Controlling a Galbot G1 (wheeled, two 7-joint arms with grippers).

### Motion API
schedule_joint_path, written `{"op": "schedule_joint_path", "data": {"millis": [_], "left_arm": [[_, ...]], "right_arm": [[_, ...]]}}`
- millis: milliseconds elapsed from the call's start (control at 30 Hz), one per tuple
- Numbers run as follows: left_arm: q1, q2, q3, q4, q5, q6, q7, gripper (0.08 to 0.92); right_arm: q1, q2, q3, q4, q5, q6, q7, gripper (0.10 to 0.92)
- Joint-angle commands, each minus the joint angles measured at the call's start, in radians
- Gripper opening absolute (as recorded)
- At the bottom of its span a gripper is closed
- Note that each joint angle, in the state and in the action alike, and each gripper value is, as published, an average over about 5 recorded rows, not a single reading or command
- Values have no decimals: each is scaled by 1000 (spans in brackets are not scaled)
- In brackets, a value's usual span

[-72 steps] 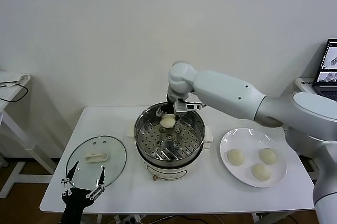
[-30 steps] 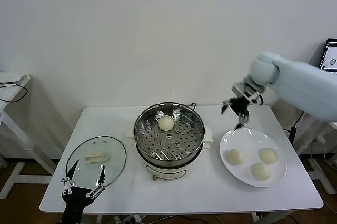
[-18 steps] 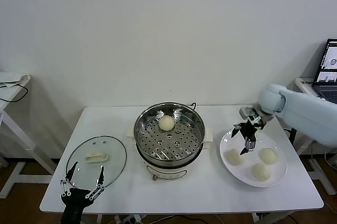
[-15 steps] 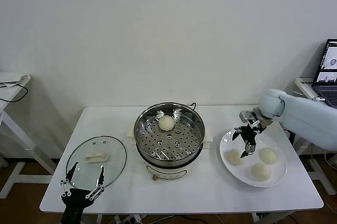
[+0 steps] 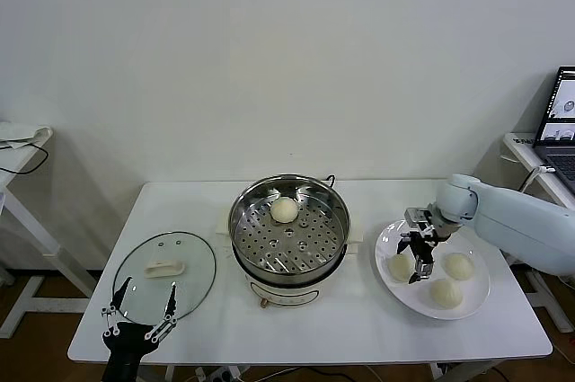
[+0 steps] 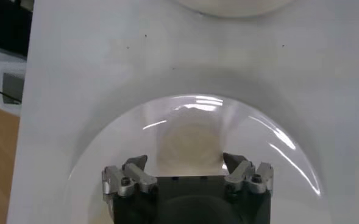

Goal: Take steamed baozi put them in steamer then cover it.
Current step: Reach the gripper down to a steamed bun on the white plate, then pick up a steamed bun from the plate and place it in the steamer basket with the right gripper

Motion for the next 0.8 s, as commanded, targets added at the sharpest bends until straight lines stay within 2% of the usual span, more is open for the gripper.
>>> {"op": "schedule_joint_path", "data": {"millis": [33, 267, 500, 667, 800], "left_arm": [[-1, 0, -6, -5, -5, 1, -1, 823], [-7, 1, -5, -5, -10, 3, -2, 823], [-13, 10, -1, -14, -16, 6, -2, 823], [-15, 16, 1, -25, -23, 6, -3, 823], [-18, 21, 7, -24, -24, 5, -4, 823]], "right_arm": [[-21, 0, 8, -3, -6, -9, 18, 735], [35, -21, -7, 32, -9, -5, 11, 700], [239, -34, -55, 62, -14, 36, -73, 665], [476, 9, -150, 77, 52, 66, -154, 662], [635, 101, -206, 86, 149, 74, -222, 662]]}}
